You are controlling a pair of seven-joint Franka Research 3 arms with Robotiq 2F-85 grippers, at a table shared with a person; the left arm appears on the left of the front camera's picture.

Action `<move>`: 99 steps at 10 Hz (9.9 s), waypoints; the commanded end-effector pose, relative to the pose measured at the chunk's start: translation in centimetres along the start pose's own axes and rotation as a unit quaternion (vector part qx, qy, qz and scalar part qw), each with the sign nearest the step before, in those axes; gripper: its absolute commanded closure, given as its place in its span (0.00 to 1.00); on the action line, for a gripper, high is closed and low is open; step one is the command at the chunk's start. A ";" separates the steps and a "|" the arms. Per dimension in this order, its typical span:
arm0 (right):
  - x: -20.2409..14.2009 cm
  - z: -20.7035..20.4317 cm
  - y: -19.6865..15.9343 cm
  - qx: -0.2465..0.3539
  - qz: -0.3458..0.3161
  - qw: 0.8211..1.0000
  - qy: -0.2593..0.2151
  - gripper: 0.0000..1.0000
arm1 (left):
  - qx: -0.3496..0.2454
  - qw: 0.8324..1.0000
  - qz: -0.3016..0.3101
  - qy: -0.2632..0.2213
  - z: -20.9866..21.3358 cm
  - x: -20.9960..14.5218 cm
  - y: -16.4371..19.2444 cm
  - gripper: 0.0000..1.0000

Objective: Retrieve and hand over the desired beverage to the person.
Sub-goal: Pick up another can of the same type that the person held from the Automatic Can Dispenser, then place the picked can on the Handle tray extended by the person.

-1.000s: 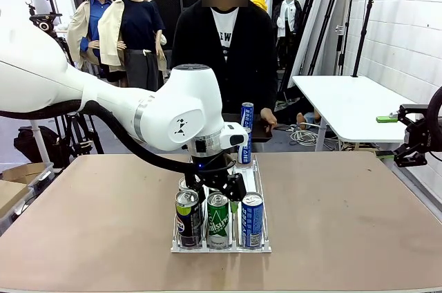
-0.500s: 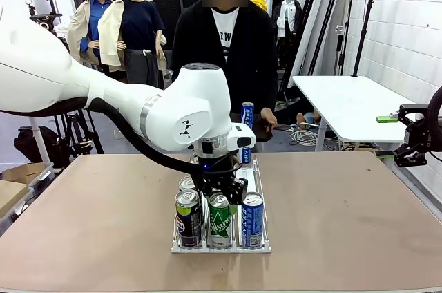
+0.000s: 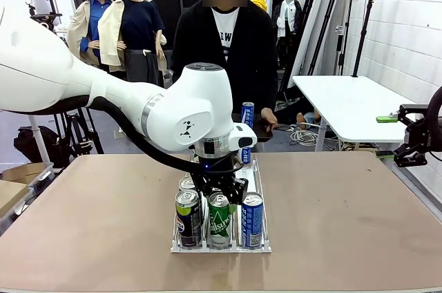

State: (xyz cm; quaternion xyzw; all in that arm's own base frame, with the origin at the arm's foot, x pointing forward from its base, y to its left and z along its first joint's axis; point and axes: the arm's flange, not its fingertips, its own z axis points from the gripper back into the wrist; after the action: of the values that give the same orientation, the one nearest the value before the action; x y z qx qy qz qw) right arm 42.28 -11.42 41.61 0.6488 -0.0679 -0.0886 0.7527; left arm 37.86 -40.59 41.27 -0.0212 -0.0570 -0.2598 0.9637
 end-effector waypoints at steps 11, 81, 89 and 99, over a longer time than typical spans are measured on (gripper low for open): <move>0.1 0.0 0.1 0.000 0.001 1.000 0.000 0.00 | -0.011 1.000 -0.004 0.006 6.5 1.1 0.0 1.00; 0.1 0.0 0.1 0.000 0.001 1.000 0.000 0.00 | 0.014 0.974 0.203 -0.102 27.3 -6.3 33.6 1.00; 0.1 0.0 0.1 0.000 0.001 1.000 0.000 0.00 | -0.001 0.989 0.042 -0.142 31.3 -1.1 22.5 1.00; 0.1 0.0 0.1 0.000 0.001 1.000 0.000 0.00 | 0.005 0.990 -0.054 -0.127 26.6 4.1 12.8 1.00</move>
State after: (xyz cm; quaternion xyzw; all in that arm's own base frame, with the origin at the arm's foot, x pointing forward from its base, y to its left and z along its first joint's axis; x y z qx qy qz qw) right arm 42.28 -11.46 41.62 0.6488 -0.0682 -0.0888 0.7527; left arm 45.09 -29.39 67.93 -0.0577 -0.1712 -0.3033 0.9356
